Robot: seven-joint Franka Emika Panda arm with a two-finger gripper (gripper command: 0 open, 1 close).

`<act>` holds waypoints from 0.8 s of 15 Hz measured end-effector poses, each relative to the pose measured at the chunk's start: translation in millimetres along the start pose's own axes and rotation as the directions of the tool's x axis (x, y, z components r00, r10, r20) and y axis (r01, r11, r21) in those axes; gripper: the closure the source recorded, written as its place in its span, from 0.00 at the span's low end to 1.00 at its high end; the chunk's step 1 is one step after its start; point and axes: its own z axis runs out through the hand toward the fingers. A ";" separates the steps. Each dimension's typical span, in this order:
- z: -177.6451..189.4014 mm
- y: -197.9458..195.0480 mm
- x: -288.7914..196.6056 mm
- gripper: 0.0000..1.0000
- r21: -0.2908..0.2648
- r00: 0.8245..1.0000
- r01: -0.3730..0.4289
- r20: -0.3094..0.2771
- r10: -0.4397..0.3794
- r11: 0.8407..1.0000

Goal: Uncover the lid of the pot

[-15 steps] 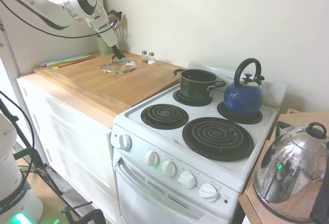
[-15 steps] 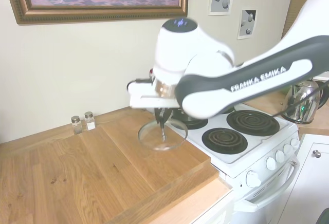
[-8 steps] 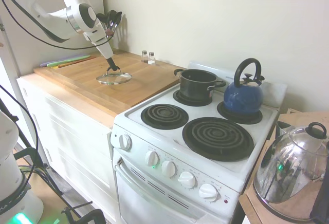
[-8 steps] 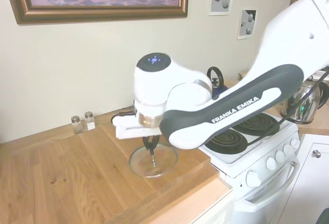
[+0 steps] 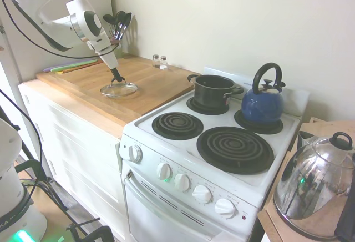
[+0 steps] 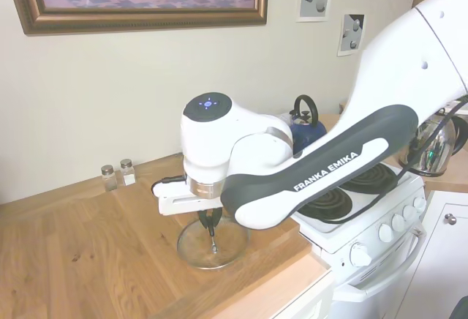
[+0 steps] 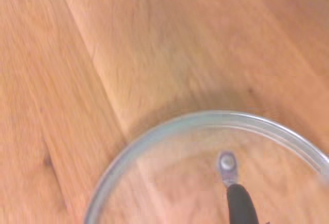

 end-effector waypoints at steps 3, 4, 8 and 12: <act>-0.3 0.4 -3.4 0.00 0.000 1.000 -0.002 0.000 0.002 1.000; -0.1 0.4 -3.0 0.00 0.000 1.000 -0.003 0.000 0.003 1.000; 0.0 0.4 -2.6 0.00 -0.001 1.000 -0.003 0.000 0.003 1.000; 3.4 1.1 -3.1 0.00 -0.008 1.000 -0.003 0.000 0.003 1.000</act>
